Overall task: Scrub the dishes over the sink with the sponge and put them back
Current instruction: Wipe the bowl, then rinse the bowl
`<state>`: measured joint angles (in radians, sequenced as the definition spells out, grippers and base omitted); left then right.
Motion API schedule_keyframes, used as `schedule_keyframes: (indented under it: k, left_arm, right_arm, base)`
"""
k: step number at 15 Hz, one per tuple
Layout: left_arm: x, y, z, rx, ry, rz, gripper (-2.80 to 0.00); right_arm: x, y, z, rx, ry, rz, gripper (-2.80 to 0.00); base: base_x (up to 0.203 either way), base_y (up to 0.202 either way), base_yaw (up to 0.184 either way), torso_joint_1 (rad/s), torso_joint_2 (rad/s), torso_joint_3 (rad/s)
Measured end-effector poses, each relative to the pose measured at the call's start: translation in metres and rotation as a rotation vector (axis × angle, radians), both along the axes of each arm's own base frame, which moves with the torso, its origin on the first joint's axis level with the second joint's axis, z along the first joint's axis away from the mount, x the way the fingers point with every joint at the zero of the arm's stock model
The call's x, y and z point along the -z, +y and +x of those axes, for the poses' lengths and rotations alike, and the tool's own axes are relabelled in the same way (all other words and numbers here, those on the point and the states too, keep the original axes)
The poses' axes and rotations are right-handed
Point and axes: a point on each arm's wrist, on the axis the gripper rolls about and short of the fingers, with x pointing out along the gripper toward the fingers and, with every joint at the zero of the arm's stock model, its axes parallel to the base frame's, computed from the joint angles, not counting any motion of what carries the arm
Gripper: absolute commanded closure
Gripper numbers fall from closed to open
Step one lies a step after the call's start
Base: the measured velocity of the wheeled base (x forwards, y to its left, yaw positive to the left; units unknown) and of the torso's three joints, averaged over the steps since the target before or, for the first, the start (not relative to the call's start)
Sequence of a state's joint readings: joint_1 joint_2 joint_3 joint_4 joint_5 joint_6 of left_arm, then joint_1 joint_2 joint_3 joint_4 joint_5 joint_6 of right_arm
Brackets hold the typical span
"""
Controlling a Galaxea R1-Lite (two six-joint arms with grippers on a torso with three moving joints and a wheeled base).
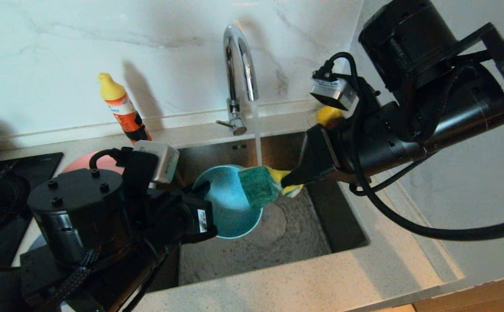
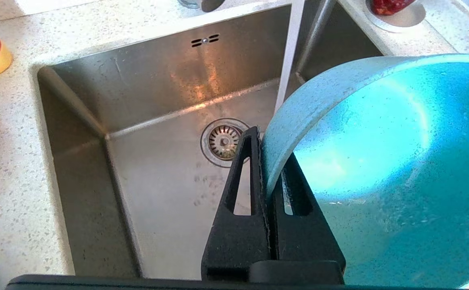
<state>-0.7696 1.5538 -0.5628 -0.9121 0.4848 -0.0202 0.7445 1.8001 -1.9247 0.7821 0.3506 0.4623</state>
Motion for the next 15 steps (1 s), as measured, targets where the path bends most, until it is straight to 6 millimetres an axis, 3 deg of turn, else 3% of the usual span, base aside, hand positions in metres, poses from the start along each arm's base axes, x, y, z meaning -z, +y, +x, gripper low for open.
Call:
schedule_keyframes:
  k: [6,11,15]
  left_arm:
    - [0.003,0.004,0.007,-0.029,0.018,-0.003,0.00]
    - [0.022,0.008,0.032,-0.100,0.144,0.042,0.00]
    - [0.016,-0.001,0.054,-0.105,0.310,0.027,0.00]
  right_arm:
    - [-0.015,-0.022,-0.008,0.037,-0.032,0.028,0.00]
    - [-0.026,-0.036,-0.021,0.040,-0.048,0.042,0.00]
    - [-0.022,-0.038,-0.027,0.032,-0.036,0.033,0.00]
  base:
    - [0.000,0.000,0.000,0.000,0.00,0.000]
    - [0.000,0.000,0.000,0.000,0.00,0.000]
    - [0.000,0.000,0.000,0.000,0.00,0.000]
